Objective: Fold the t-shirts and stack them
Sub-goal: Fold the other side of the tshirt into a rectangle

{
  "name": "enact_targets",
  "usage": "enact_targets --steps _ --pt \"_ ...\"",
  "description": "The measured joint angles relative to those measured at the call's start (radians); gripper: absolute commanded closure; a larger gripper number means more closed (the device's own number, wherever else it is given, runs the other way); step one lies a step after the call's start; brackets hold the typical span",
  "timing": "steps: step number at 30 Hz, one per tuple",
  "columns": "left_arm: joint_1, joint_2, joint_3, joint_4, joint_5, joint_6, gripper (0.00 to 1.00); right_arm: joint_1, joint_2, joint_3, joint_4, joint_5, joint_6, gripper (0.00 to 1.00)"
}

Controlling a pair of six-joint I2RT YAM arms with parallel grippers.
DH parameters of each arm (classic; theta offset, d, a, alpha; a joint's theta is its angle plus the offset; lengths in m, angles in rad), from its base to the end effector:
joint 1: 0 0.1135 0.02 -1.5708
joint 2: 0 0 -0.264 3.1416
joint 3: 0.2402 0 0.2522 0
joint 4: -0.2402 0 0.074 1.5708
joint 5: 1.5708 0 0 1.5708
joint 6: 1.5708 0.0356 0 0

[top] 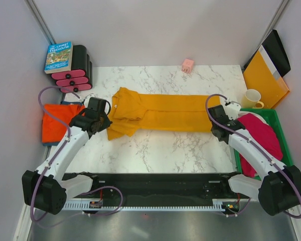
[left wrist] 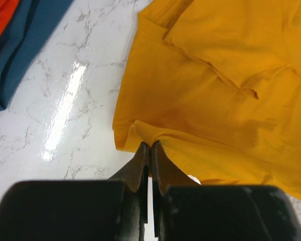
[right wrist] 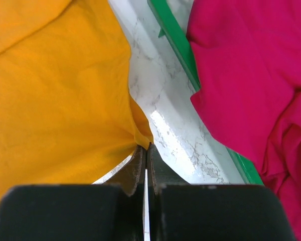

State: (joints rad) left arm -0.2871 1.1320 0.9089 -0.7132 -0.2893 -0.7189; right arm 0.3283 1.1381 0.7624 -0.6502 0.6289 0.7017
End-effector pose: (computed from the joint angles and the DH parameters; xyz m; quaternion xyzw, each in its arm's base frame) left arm 0.2178 -0.0537 0.2697 -0.2453 0.9087 -0.0288 0.3365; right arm 0.2079 0.0487 0.2312 0.2518 0.8845 -0.1332 0.3694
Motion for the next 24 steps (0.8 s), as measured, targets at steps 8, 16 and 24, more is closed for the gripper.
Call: enact_targets --steps 8,16,24 --pt "0.000 0.076 0.110 0.036 -0.024 0.014 0.98 -0.012 0.073 0.071 0.005 0.020 -0.011 1.00" --pt "0.001 0.197 0.213 0.045 -0.052 0.031 0.98 -0.013 0.129 0.166 0.014 0.048 -0.027 1.00" --pt "0.003 0.339 0.335 0.068 -0.088 0.058 0.98 -0.039 0.255 0.232 0.054 0.065 -0.026 1.00"
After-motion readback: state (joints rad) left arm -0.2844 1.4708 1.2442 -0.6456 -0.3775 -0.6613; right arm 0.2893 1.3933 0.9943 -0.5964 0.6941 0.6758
